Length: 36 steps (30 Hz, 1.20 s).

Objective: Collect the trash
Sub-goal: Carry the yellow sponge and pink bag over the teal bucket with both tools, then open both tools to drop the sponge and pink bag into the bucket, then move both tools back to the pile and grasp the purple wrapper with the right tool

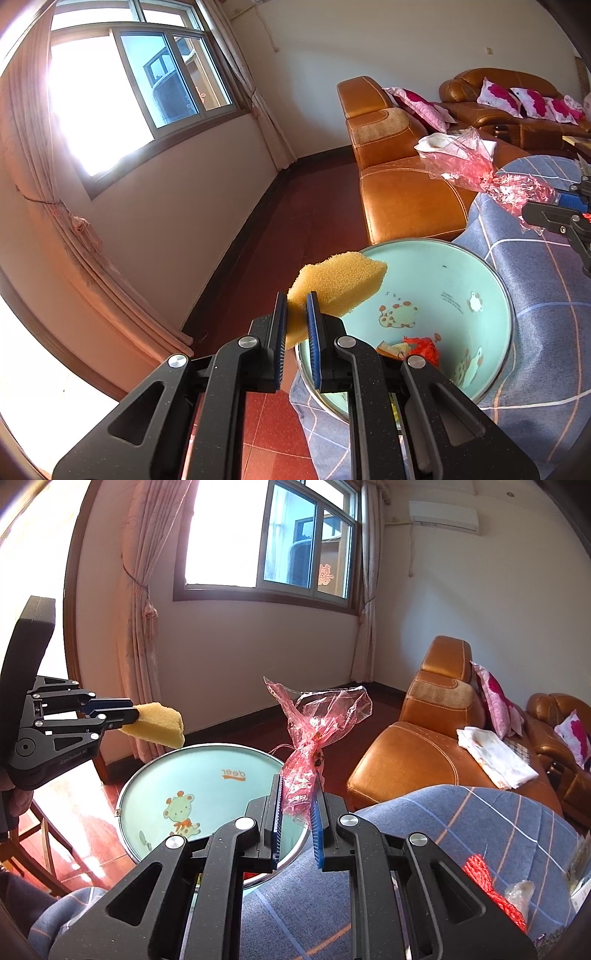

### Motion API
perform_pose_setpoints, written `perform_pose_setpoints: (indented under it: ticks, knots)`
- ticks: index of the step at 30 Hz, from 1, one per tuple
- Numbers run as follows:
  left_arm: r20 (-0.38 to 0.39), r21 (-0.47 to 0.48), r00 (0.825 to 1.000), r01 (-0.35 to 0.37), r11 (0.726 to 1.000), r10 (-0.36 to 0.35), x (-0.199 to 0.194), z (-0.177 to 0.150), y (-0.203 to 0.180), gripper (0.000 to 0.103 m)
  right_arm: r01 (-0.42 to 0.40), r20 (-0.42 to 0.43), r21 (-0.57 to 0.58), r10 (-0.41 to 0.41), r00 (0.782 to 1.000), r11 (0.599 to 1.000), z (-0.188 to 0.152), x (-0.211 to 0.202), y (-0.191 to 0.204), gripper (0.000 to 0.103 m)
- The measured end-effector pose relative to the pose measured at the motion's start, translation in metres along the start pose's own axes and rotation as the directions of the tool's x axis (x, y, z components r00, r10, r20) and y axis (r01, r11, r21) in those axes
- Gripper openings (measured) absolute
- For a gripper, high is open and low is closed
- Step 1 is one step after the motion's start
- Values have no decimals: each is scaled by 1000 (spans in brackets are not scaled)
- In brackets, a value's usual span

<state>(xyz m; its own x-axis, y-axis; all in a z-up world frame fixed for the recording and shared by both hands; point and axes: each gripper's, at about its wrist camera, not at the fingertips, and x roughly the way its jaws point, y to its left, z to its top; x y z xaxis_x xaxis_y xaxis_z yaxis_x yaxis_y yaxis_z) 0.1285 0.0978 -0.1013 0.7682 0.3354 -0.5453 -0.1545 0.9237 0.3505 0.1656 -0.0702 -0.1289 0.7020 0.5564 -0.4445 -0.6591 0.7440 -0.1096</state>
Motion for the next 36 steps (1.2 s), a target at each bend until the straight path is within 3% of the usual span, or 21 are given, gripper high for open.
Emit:
perform_pose_setpoints:
  ticks: [17,20,24,31,36]
  knots:
    - [-6,1,1000,26,1000,-26,-1,1,-2,13,-27,-7,-24,27,1000,999,3,2,5,15]
    - [-2,-3,999,36,999,-36,-3,1,-3,22,-55,-15,-40,54,998,998,3,3,6,19]
    - [-3,-3,998,64,998,-64,-3,0,-5,30,-66,-24,-52,65,998,996,3,5,9,40]
    - [-7,5,999,54,999,-53,-2,-1,-9,43,-46,-20,-29,45,999,999,3,7,3,47]
    - [-11,0,999,44,999,-44,-2,0,-10,62,33,-7,-27,-33,999,999,1,0,3,53]
